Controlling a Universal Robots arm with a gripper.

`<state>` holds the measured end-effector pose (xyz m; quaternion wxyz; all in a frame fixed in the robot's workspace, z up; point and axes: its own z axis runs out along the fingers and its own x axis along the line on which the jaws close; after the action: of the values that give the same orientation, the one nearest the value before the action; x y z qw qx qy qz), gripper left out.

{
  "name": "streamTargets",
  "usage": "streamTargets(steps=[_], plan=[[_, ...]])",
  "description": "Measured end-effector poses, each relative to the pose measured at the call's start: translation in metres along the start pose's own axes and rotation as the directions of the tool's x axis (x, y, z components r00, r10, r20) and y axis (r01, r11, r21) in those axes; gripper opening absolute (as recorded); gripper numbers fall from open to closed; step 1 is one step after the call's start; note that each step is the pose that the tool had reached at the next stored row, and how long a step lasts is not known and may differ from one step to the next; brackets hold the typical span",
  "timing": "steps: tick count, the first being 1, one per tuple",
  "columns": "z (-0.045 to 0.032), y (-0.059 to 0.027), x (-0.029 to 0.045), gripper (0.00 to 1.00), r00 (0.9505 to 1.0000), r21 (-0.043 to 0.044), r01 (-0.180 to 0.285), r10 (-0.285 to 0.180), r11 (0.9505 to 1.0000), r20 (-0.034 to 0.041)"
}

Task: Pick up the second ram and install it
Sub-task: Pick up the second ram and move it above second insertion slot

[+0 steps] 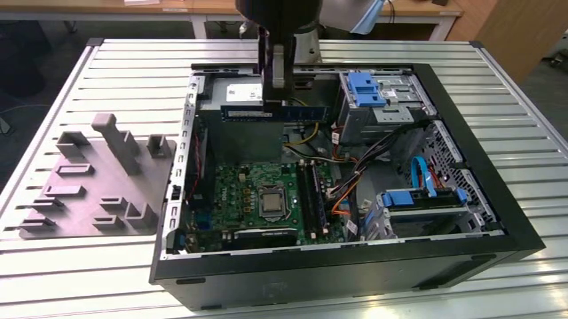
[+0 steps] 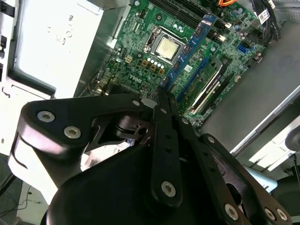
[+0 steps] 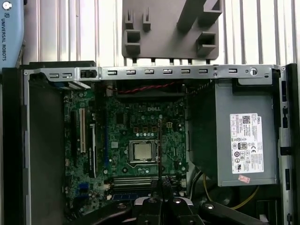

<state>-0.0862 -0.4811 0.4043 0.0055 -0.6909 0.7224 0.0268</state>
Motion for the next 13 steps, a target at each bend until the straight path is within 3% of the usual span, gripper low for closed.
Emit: streamTargets(steps=[13], plan=[[0.0206,-0.0115,0.0051,0.11,1.0,-0.0007,0.0,0.0,1.0,-0.0001]])
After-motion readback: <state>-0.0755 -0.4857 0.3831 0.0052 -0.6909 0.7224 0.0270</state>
